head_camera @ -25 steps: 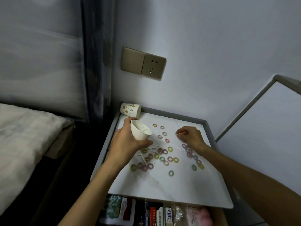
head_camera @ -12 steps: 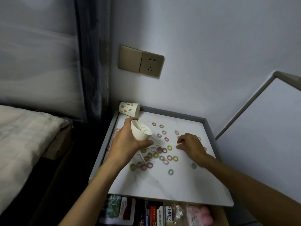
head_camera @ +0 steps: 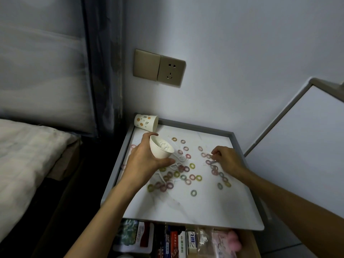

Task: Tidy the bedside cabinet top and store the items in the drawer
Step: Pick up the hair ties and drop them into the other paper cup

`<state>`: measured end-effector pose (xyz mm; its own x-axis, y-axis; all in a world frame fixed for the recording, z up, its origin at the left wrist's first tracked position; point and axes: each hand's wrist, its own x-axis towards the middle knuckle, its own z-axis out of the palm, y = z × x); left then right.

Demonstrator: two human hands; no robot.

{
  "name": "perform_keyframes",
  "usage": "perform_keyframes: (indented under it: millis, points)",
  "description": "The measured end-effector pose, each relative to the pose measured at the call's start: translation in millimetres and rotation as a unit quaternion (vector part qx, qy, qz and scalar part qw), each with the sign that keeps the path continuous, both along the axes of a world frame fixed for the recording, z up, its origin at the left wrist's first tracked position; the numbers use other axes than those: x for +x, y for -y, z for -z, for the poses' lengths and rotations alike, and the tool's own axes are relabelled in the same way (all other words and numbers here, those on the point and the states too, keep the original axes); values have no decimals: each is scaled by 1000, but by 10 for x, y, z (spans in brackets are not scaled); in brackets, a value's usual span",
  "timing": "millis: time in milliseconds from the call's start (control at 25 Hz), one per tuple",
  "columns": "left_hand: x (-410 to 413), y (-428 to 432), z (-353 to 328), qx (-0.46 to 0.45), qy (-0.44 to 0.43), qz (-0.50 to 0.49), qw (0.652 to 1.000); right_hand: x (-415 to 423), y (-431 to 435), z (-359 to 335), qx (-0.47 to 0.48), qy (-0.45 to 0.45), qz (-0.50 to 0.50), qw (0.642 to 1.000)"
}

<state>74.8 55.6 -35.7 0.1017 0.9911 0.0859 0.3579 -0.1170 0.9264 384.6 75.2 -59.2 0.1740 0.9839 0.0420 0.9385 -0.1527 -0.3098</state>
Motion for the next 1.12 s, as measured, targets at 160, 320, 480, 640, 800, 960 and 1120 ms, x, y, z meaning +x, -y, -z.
perform_keyframes:
  millis: [160, 320, 480, 640, 800, 960, 1120]
  points:
    - [14, 8, -2, 4, 0, -3, 1000, 45, 82, 74, -47, 30, -55, 997]
    - [34, 47, -11, 17, -23, -3, 1000, 20, 67, 121, -45, 66, -74, 994]
    - [30, 54, -20, 20, -34, 4, 999, 33, 19, 75, -48, 84, -90, 991]
    - [47, 62, -27, 17, -26, 9, 999, 9, -22, 116, -50, 44, -73, 995]
    - [45, 61, -9, 22, -26, 12, 999, 3, -63, 103, -59, 52, -81, 994]
    - [55, 61, -12, 26, -27, 16, 999, -3, -92, 100, -49, 50, -92, 993]
    - [45, 58, -4, 26, -23, 20, 999, -5, -155, 107, -47, -4, -72, 996]
